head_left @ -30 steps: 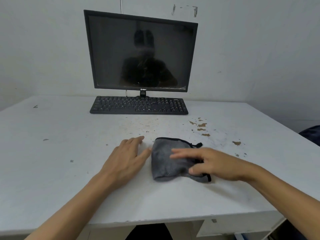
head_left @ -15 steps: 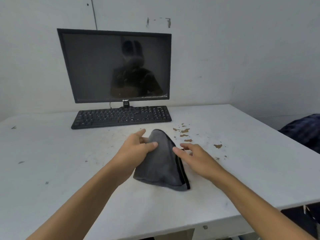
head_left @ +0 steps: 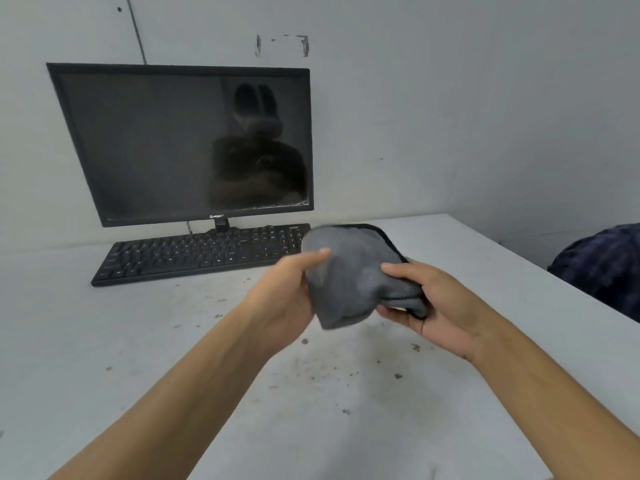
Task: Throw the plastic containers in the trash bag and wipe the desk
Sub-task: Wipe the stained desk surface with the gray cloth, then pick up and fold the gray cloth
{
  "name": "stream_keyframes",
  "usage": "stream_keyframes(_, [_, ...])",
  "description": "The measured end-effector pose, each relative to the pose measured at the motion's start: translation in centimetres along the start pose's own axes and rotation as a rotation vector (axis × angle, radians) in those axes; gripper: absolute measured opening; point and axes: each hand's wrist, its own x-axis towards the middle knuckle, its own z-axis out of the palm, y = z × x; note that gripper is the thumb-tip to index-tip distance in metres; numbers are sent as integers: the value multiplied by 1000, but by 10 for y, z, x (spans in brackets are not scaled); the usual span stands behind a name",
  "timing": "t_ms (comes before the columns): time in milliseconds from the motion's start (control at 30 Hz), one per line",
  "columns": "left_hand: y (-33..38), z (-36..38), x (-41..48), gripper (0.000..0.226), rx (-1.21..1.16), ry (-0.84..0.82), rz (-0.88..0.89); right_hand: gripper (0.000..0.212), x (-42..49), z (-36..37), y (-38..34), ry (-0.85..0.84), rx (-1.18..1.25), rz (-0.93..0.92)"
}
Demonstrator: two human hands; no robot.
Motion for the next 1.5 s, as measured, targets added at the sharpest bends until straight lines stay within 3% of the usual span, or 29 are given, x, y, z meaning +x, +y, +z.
stream_keyframes(167, [-36,8,40,31,74,24,-129,30,29,-44,1,163,-308,-7])
stream_keyframes(333, [-29,38,96,42,126,51,-108,39,77,-73,-20,279,-301,-4])
stream_keyframes(533, [23,88,146,49,109,82,79,40,144,-96,-82,426,-368,-289])
stream_keyframes(600, [21,86,146,41,259,124,47,44,155,-113,-78,489,-652,-231])
stream_keyframes(700, [3,60,137,45,467,153,-49,62,163,-137,-43,527,-1121,-1])
stream_keyframes(933, [-4,10,114,30,487,215,-46,50,137,-72,-11,424,-1315,-177])
stream_keyframes(1133, [12,-20,91,54,535,257,37,42,131,-2,-3,202,-1139,-209])
stream_keyframes(1267, [17,-77,65,58,707,308,127,41,133,22,13,113,-1053,-201])
stream_keyframes(1367, [24,-138,48,53,800,417,151,40,143,33,34,134,-1118,-167])
stream_keyframes(1500, [46,-209,36,44,733,660,207,46,167,45,56,253,-1340,-211])
